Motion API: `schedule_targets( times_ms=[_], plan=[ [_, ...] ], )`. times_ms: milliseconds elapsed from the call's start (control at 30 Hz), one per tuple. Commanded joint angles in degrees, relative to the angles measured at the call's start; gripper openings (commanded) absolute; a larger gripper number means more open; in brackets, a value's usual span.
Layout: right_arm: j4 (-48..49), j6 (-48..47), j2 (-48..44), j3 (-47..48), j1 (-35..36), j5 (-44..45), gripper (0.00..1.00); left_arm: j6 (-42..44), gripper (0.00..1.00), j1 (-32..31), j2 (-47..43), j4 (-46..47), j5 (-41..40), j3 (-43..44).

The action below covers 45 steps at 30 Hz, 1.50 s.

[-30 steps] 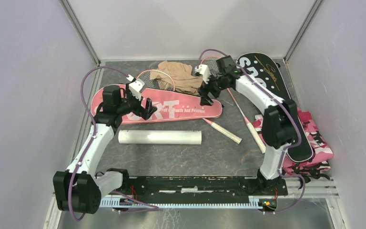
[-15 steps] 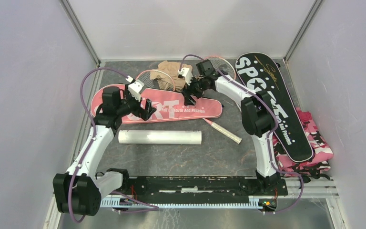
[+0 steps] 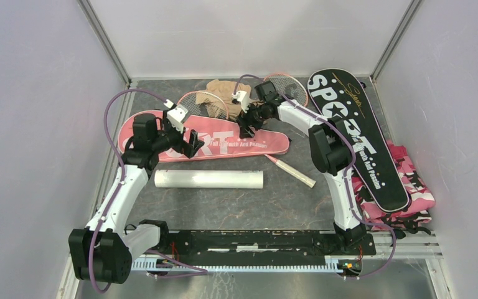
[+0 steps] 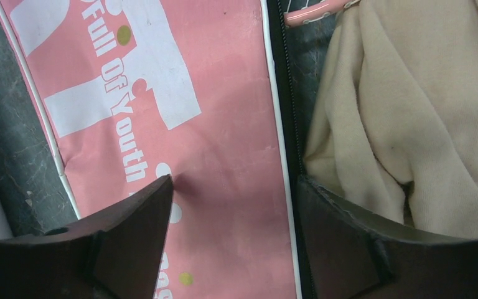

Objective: Pack up the badminton gear
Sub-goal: Open the racket bag at the center of the board.

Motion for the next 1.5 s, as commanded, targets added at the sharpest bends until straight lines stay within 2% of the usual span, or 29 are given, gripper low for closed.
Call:
schedule_targets(
  times_ms=[0, 100, 467, 633, 900, 1133, 1233, 1400, 1467],
  plan=[
    [1.3, 0.8, -0.5, 2.0, 0.2, 0.9, 0.84, 3.2, 1.0, 0.4, -1.1, 2.1, 0.9, -0.3],
    [2.7, 0.9, -1.5, 1.8, 0.2, 2.4, 0.91, 3.3, 1.0, 0.4, -1.3, 2.2, 0.8, -0.4],
    [9.4, 4.5, -2.5, -1.3, 0.1, 4.0, 0.92, 3.7, 1.0, 0.4, -1.4, 2.3, 0.7, -0.5],
    [6.5, 4.8, 0.1, 2.1, 0.2, 1.3, 0.87, 3.8, 1.0, 0.4, -1.5, 2.2, 0.6, -0.4],
    [4.4, 4.4, 1.5, 0.4, 0.2, -3.8, 0.78, 3.8, 1.0, 0.4, -1.5, 2.3, 0.6, -0.5],
    [3.4, 4.9, 1.2, 2.3, -0.5, -4.5, 0.54, 3.8, 1.0, 0.4, -1.6, 2.3, 0.6, -0.4],
    [3.7, 5.7, -0.7, 2.8, -1.5, -4.7, 0.38, 3.8, 1.0, 0.4, -1.6, 2.3, 0.6, -0.4],
    [4.3, 7.3, -5.7, 2.2, -4.1, -5.5, 0.02, 2.7, 1.0, 0.4, -1.5, 3.2, -0.1, -0.3],
    [4.9, 8.0, -8.2, 1.1, -5.2, -6.3, 0.0, 1.8, 1.0, 0.4, -1.1, 3.8, -0.9, -0.1]
  ],
)
